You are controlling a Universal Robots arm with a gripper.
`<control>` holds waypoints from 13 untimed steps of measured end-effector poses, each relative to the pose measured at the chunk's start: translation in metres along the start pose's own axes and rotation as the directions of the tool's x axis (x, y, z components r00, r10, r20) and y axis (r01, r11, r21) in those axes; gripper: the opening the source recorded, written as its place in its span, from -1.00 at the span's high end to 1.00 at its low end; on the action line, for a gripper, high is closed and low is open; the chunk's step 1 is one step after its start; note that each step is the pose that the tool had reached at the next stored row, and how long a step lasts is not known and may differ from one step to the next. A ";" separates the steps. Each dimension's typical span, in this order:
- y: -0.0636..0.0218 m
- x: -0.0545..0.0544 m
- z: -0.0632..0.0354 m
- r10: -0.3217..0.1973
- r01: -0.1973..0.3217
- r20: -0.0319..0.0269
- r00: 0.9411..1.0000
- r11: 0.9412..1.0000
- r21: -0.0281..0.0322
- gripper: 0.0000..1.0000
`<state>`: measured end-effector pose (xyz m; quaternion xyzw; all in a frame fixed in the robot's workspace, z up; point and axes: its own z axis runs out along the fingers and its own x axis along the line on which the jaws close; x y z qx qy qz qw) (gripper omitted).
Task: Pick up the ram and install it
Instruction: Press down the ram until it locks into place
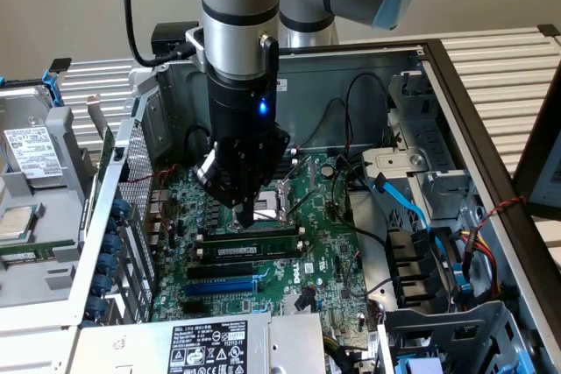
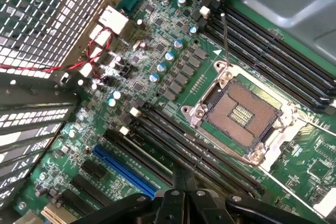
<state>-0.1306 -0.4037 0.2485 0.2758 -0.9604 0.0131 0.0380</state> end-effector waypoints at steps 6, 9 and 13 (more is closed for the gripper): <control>0.0000 0.000 0.0003 0.098 -0.098 -0.001 0.995 0.995 -0.008 0.79; 0.0000 0.000 0.0006 0.137 -0.137 -0.001 0.991 0.991 -0.011 0.79; 0.0000 0.000 0.0011 0.181 -0.181 -0.002 0.984 0.983 -0.014 0.79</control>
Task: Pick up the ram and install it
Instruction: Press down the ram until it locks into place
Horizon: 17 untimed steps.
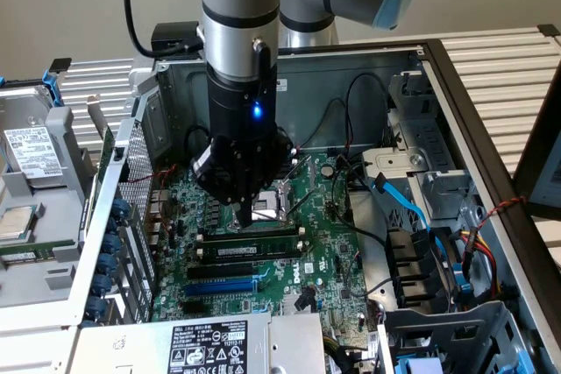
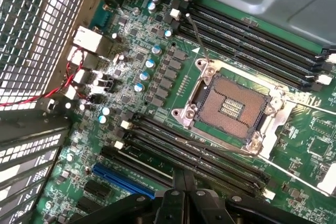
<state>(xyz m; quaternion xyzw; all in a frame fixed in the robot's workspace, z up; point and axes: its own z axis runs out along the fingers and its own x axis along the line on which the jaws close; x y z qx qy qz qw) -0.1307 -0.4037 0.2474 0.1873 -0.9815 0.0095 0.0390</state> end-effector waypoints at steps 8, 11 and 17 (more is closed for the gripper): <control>0.0003 0.001 0.0007 0.037 -0.038 0.033 0.999 0.999 0.024 0.79; 0.0004 0.001 0.0006 0.058 -0.060 0.057 0.997 0.998 0.031 0.79; 0.0004 0.001 0.0006 0.296 -0.298 0.068 0.953 0.954 0.018 0.79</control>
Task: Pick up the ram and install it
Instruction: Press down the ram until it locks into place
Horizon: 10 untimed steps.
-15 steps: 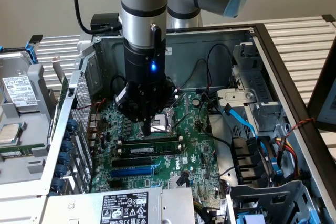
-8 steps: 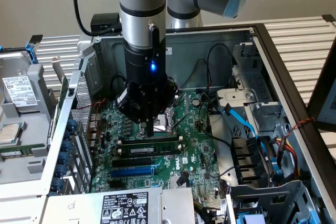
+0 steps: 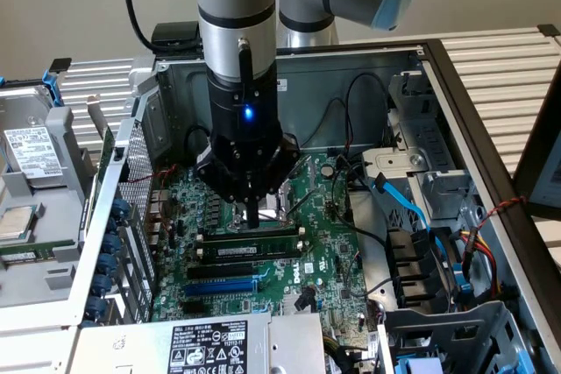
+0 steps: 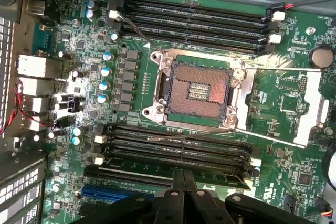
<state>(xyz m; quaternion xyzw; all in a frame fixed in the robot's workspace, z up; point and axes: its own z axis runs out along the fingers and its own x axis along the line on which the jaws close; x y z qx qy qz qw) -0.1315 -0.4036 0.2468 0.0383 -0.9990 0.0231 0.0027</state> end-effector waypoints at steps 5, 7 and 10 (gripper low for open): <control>0.0000 0.000 0.0000 0.108 -0.108 -0.003 0.994 0.994 0.000 0.79; 0.0000 0.000 0.0000 0.120 -0.120 -0.003 0.993 0.993 -0.001 0.79; 0.0002 0.002 0.0002 0.121 -0.121 -0.003 0.993 0.993 -0.001 0.79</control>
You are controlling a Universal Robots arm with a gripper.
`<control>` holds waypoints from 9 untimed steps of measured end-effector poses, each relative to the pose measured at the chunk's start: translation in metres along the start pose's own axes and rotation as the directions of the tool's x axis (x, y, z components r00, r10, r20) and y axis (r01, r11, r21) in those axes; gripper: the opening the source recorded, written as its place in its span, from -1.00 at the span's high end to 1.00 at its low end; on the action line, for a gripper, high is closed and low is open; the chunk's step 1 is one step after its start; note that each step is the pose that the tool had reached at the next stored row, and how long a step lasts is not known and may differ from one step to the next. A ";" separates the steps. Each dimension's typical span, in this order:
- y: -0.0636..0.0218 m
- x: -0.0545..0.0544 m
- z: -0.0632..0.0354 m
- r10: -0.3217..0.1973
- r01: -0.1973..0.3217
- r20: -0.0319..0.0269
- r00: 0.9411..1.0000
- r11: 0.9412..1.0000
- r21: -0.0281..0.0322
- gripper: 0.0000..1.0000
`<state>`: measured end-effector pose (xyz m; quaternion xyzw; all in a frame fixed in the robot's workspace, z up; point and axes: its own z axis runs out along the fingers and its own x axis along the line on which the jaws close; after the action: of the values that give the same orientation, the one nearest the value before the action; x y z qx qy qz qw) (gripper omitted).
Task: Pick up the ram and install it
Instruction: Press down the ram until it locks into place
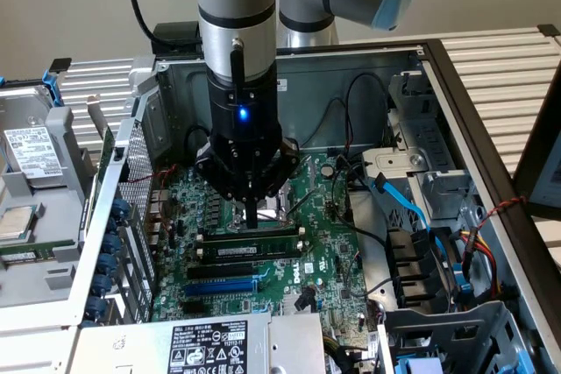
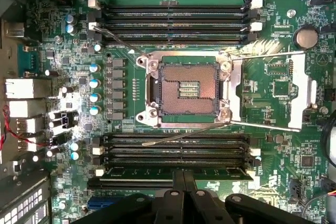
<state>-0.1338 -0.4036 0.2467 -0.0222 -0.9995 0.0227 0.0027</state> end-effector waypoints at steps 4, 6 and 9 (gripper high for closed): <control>-0.0006 0.013 0.0000 0.001 -0.001 0.000 1.000 1.000 0.000 0.79; -0.0008 0.019 0.0001 0.002 -0.002 0.000 1.000 1.000 0.000 0.79; -0.0012 0.028 0.0003 0.003 -0.003 0.000 1.000 1.000 0.000 0.79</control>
<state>-0.1617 -0.4036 0.2466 -0.0236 -0.9995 0.0229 0.0029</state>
